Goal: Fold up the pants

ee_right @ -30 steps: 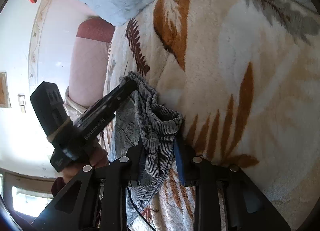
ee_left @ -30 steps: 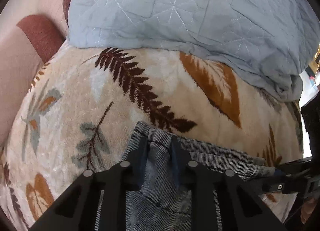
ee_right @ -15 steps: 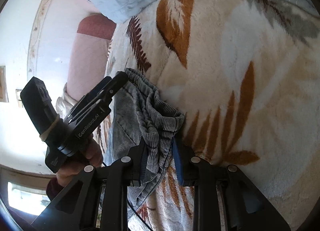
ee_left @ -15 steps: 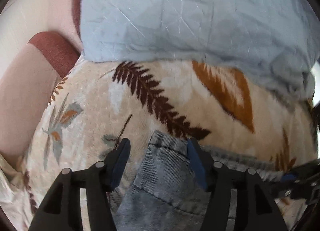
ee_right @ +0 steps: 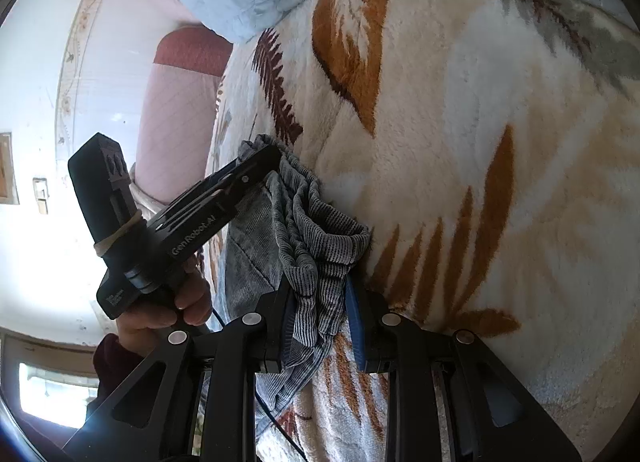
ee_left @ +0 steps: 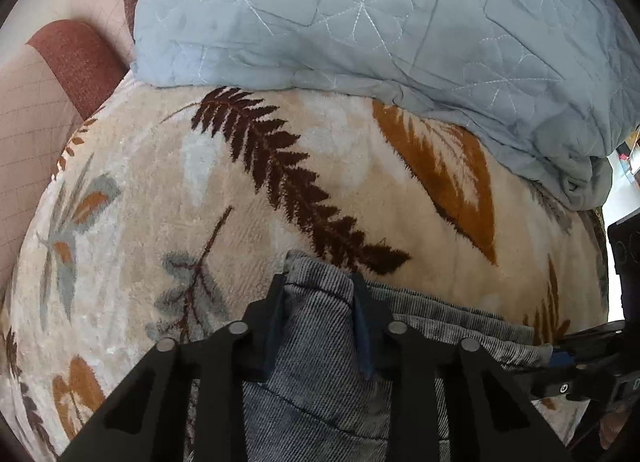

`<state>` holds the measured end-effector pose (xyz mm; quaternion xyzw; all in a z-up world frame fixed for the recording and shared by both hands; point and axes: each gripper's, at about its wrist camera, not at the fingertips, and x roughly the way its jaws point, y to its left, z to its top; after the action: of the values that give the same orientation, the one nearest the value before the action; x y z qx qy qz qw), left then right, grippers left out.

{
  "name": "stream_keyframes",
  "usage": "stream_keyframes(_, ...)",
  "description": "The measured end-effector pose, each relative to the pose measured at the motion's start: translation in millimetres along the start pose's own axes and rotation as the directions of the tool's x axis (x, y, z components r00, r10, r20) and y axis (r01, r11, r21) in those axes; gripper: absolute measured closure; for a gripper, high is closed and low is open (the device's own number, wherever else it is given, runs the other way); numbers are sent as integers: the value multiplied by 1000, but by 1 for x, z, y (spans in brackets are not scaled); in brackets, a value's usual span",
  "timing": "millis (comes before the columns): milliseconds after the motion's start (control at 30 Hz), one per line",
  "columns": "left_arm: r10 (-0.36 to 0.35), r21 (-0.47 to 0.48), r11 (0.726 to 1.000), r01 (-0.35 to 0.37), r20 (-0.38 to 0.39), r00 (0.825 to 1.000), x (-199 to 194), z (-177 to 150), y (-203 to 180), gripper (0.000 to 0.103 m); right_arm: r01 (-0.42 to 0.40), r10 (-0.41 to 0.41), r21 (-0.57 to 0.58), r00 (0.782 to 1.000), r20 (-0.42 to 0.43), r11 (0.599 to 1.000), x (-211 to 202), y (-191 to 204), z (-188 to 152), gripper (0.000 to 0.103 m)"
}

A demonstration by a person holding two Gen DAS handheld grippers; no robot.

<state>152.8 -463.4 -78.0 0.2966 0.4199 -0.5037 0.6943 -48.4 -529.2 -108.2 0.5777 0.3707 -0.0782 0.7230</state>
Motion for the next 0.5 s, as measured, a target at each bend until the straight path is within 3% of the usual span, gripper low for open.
stream_keyframes(167, 31, -21, 999, -30, 32, 999, -5, -4, -2, 73, 20, -19, -27, 1000, 16, 999, -1, 7, -4, 81)
stream_keyframes(500, -12, -113, 993, 29, 156, 988, -51, -15, 10, 77, 28, -21, -134, 998, 55, 991, -8, 38, -17, 83)
